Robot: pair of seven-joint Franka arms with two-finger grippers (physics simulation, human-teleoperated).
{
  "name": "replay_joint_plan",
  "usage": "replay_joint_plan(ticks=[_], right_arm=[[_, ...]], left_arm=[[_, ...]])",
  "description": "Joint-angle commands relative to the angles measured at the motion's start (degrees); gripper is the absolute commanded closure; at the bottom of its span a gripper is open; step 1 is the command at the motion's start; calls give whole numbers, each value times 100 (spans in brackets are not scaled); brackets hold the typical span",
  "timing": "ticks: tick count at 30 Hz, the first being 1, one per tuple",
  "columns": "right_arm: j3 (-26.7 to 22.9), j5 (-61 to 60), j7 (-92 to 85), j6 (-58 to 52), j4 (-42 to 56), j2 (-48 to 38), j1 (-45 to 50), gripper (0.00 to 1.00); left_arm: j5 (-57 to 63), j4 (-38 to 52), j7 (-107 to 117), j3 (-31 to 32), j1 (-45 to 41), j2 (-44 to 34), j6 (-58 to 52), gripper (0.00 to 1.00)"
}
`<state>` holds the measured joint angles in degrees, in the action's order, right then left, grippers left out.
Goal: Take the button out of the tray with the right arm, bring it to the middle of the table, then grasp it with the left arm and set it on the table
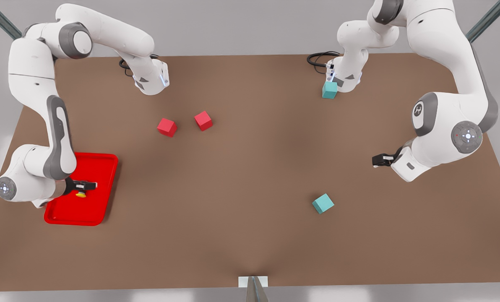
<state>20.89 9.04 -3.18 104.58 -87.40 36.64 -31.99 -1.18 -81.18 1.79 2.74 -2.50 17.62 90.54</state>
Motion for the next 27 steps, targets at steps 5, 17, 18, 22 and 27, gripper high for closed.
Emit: replay_joint_plan(ticks=[5, 17, 18, 22, 27], right_arm=[[1936, 1575, -1738, 976, -172, 555, -2119, 0], [1989, 1997, -1923, 1415, -1165, 238, -2461, 0], [1989, 1997, -1923, 1679, -1306, 264, -2505, 0], [2200, 1988, -1088, 2286, -1578, 256, -2830, 0], [2226, 1988, -763, 2286, -1613, 256, -2866, 0]], left_arm=[[-5, -3, 102, 7, -58, 4, -1, 0], [-5, 6, 146, 7, -251, 31, -72, 0], [-23, -3, 128, 7, -251, 22, -81, 0], [-5, 41, 146, -45, -119, 435, -1, 0], [21, 516, 41, -54, -5, 479, 253, 0]])
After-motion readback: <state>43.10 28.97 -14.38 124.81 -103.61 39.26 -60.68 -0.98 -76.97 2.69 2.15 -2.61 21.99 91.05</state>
